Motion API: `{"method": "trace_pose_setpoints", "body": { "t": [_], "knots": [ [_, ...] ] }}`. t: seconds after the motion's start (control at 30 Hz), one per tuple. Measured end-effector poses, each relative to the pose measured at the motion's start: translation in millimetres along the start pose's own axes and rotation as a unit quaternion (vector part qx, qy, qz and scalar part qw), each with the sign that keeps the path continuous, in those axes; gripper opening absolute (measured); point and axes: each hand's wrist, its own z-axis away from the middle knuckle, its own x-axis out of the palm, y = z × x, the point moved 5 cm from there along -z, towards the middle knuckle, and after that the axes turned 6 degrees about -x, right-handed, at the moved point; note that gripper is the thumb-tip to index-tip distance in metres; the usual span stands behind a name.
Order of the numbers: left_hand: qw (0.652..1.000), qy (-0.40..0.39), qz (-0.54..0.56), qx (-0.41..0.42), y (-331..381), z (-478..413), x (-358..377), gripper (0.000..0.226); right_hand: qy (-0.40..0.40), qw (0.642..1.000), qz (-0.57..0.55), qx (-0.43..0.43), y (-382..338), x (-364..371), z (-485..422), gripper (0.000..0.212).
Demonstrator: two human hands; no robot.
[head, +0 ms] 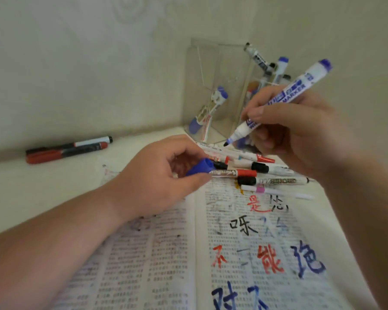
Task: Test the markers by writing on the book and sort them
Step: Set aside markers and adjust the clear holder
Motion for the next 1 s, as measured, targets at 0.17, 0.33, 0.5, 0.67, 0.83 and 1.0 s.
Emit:
{"method": "trace_pose_setpoints", "body": {
  "t": [0.17,0.33,0.5,0.67,0.83,1.0],
  "knots": [
    [1.000,-0.007,0.003,-0.010,-2.2,-2.5,-2.1,0.024,0.040,0.997,-0.065,-0.008,31.2,3.9,6.7,0.013],
    [1.000,-0.010,-0.005,-0.009,-3.7,-3.0,-0.5,0.024,0.005,0.999,-0.049,-0.003,38.9,2.3,13.2,0.014],
    [1.000,-0.025,0.006,-0.008,-0.8,-3.4,0.1,0.024,-0.079,0.997,-0.015,-0.001,39.4,9.7,18.6,0.034],
    [0.996,-0.057,0.059,-0.031,-1.5,-2.8,0.4,0.026,-0.082,0.996,0.004,0.024,40.4,1.2,17.2,0.028],
    [0.991,-0.086,0.101,-0.036,0.6,-1.1,3.5,0.022,-0.126,0.990,-0.057,0.036,38.6,11.0,19.7,0.041],
    [0.985,-0.084,0.146,-0.039,3.0,-0.6,2.8,0.021,-0.095,0.989,-0.103,0.055,41.4,10.0,19.6,0.020]
  ]
}}
